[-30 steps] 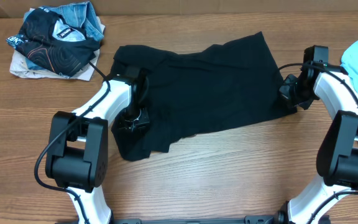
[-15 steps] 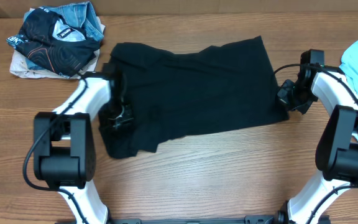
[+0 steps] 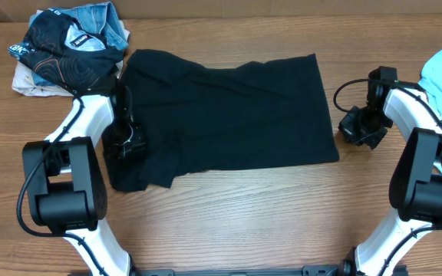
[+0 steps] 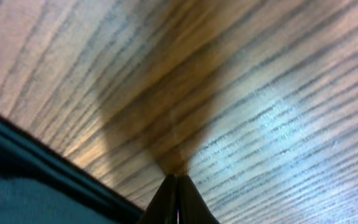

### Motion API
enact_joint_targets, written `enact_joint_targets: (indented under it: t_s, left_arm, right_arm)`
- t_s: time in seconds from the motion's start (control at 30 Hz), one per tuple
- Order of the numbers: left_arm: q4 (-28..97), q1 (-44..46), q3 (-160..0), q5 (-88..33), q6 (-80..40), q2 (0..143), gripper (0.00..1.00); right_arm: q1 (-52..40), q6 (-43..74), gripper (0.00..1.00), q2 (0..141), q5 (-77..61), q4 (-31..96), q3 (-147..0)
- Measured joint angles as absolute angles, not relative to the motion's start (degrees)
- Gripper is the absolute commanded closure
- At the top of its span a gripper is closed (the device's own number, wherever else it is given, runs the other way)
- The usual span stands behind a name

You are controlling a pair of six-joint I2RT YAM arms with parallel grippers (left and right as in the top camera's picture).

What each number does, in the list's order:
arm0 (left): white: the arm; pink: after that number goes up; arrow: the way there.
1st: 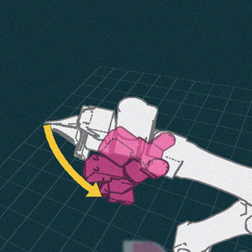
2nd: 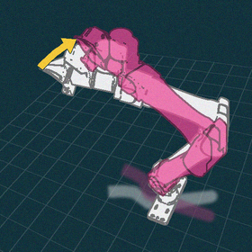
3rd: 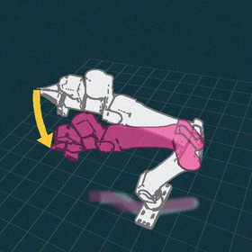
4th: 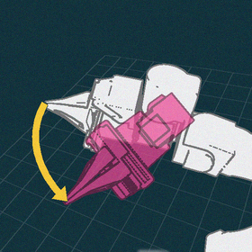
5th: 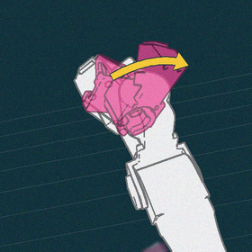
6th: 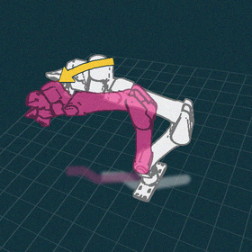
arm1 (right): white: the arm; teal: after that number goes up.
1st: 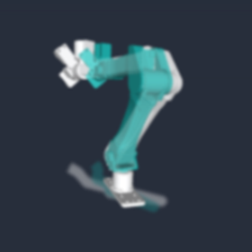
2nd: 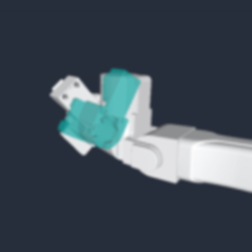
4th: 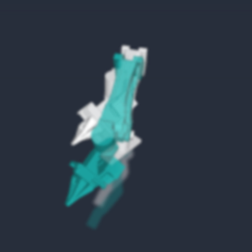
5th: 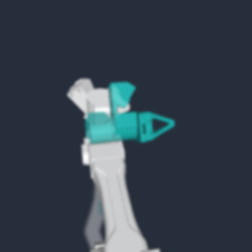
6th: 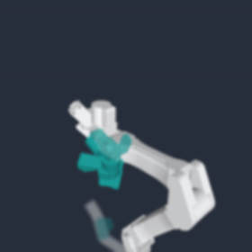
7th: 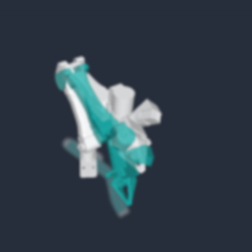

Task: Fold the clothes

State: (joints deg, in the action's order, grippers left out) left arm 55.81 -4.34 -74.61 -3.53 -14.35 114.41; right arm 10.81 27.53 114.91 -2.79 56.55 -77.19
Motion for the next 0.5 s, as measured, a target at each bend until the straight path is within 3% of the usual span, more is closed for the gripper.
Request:
enact_joint_targets:
  t_s: [0.23,0.5]
  left_arm:
    - [56.64,-5.26,-77.52,-0.6,-13.28,116.09,0.74]
    - [56.27,-5.37,-79.09,0.54,-13.26,116.81,0.7]
  right_arm:
    - [8.69,23.14,0.96,109.56,-5.17,56.47,-77.12]
    - [0.75,18.74,0.96,105.08,-7.27,57.87,-77.12]
